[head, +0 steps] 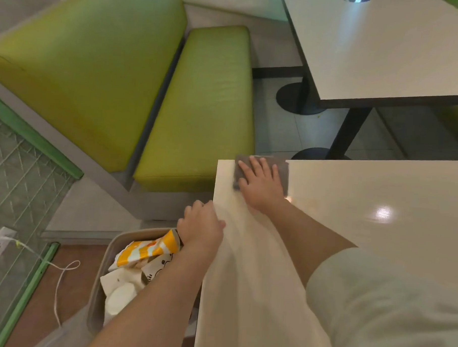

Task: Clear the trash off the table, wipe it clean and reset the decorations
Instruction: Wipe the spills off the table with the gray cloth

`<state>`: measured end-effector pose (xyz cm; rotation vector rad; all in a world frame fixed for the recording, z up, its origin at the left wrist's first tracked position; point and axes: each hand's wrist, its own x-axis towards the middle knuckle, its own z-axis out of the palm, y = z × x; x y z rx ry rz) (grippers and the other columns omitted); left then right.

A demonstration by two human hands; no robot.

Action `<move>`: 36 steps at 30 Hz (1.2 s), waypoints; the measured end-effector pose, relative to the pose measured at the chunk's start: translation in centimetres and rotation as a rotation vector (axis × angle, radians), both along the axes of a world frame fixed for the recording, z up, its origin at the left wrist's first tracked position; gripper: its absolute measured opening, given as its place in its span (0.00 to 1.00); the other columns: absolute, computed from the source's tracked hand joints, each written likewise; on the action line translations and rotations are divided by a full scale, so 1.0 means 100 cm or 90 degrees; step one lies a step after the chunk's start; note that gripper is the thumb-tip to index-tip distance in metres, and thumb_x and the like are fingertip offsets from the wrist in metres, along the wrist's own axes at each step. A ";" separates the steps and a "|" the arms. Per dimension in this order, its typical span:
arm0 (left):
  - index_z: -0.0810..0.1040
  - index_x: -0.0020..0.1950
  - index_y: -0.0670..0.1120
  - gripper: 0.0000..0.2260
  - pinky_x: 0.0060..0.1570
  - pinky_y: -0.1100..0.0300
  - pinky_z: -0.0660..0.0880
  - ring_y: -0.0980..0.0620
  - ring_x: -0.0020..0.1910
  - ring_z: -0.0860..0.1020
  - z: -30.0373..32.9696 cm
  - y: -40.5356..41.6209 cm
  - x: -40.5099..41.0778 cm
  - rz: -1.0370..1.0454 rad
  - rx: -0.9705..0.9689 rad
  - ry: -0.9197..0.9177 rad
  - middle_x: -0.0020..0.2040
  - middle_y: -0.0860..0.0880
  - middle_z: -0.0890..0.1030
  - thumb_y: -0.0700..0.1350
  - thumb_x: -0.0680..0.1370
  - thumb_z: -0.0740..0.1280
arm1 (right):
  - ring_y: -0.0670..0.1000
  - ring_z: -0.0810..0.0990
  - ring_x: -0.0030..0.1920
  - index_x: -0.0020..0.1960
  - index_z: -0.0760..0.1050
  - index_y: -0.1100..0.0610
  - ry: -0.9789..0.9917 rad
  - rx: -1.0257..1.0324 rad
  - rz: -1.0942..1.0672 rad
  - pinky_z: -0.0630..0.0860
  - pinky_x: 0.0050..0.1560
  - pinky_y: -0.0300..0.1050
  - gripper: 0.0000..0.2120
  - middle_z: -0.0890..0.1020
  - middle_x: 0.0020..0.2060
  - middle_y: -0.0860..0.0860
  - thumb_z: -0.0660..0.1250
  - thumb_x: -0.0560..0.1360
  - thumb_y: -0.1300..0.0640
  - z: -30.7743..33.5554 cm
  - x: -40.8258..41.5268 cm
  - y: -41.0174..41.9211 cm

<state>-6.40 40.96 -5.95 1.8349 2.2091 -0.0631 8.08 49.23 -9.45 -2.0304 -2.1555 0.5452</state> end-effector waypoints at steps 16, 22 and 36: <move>0.75 0.59 0.50 0.11 0.43 0.55 0.70 0.45 0.53 0.77 -0.005 -0.001 -0.007 0.048 0.001 -0.142 0.58 0.48 0.73 0.50 0.78 0.67 | 0.52 0.42 0.79 0.79 0.45 0.43 -0.067 0.026 -0.142 0.40 0.77 0.58 0.24 0.46 0.80 0.48 0.42 0.84 0.46 -0.004 0.091 -0.012; 0.77 0.57 0.52 0.10 0.42 0.56 0.69 0.45 0.52 0.77 -0.007 0.003 -0.011 0.040 0.006 -0.139 0.54 0.49 0.76 0.53 0.77 0.68 | 0.50 0.40 0.79 0.79 0.48 0.41 -0.017 0.031 0.009 0.35 0.76 0.55 0.24 0.45 0.79 0.46 0.45 0.83 0.47 -0.006 -0.021 -0.035; 0.75 0.61 0.41 0.13 0.43 0.54 0.70 0.41 0.53 0.78 0.005 -0.044 -0.014 -0.026 -0.029 -0.122 0.56 0.40 0.79 0.41 0.80 0.57 | 0.49 0.42 0.79 0.79 0.47 0.40 -0.067 0.039 -0.147 0.38 0.77 0.53 0.23 0.46 0.79 0.44 0.43 0.84 0.47 -0.005 0.090 -0.125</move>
